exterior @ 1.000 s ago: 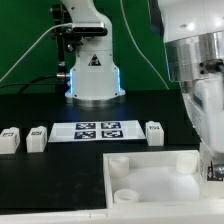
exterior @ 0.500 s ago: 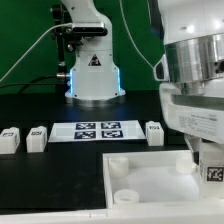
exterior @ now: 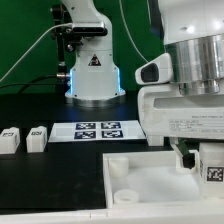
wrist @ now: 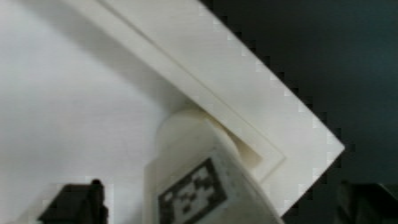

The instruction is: Assemble one leg

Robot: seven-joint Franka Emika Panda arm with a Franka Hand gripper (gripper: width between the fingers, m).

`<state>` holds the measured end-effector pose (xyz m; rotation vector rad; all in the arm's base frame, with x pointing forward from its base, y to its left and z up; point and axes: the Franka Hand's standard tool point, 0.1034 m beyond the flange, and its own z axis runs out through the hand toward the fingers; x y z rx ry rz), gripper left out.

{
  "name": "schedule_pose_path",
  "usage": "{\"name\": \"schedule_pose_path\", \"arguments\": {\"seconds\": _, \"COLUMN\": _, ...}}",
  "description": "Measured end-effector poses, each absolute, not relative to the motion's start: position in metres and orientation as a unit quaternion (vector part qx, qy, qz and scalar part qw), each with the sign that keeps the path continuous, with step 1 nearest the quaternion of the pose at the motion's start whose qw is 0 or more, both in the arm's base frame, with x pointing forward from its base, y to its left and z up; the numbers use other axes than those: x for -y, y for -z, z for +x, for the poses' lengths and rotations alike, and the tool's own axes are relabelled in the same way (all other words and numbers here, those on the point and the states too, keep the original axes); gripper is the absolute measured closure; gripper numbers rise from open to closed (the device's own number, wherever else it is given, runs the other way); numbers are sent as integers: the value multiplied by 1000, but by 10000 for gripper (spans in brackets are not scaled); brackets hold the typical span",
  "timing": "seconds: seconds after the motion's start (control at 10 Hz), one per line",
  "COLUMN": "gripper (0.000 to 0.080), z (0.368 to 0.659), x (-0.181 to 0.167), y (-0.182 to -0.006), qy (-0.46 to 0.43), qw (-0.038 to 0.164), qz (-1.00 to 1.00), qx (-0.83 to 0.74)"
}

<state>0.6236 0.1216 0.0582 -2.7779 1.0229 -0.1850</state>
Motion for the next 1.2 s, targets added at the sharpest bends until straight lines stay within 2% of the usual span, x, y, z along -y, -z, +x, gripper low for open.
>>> {"name": "schedule_pose_path", "arguments": {"seconds": 0.3, "gripper": 150, "z": 628, "x": -119, "y": -62, "qy": 78, "qw": 58, "qz": -984, "qx": -151}}
{"name": "schedule_pose_path", "arguments": {"seconds": 0.5, "gripper": 150, "z": 627, "x": -119, "y": -61, "qy": 77, "qw": 58, "qz": -984, "qx": -152}}
{"name": "schedule_pose_path", "arguments": {"seconds": 0.6, "gripper": 247, "z": 627, "x": -119, "y": -61, "qy": 77, "qw": 58, "qz": -983, "qx": -154}}
{"name": "schedule_pose_path", "arguments": {"seconds": 0.7, "gripper": 381, "z": 627, "x": -119, "y": -61, "qy": 75, "qw": 60, "qz": -980, "qx": -174}}
{"name": "schedule_pose_path", "arguments": {"seconds": 0.8, "gripper": 381, "z": 627, "x": -119, "y": -61, "qy": 76, "qw": 59, "qz": -980, "qx": -173}}
{"name": "schedule_pose_path", "arguments": {"seconds": 0.9, "gripper": 494, "z": 628, "x": -115, "y": -60, "qy": 76, "qw": 57, "qz": -980, "qx": -177}}
{"name": "schedule_pose_path", "arguments": {"seconds": 1.1, "gripper": 494, "z": 628, "x": -112, "y": -60, "qy": 72, "qw": 57, "qz": -964, "qx": -250}}
{"name": "schedule_pose_path", "arguments": {"seconds": 1.2, "gripper": 493, "z": 628, "x": -108, "y": -60, "qy": 73, "qw": 51, "qz": -959, "qx": -270}}
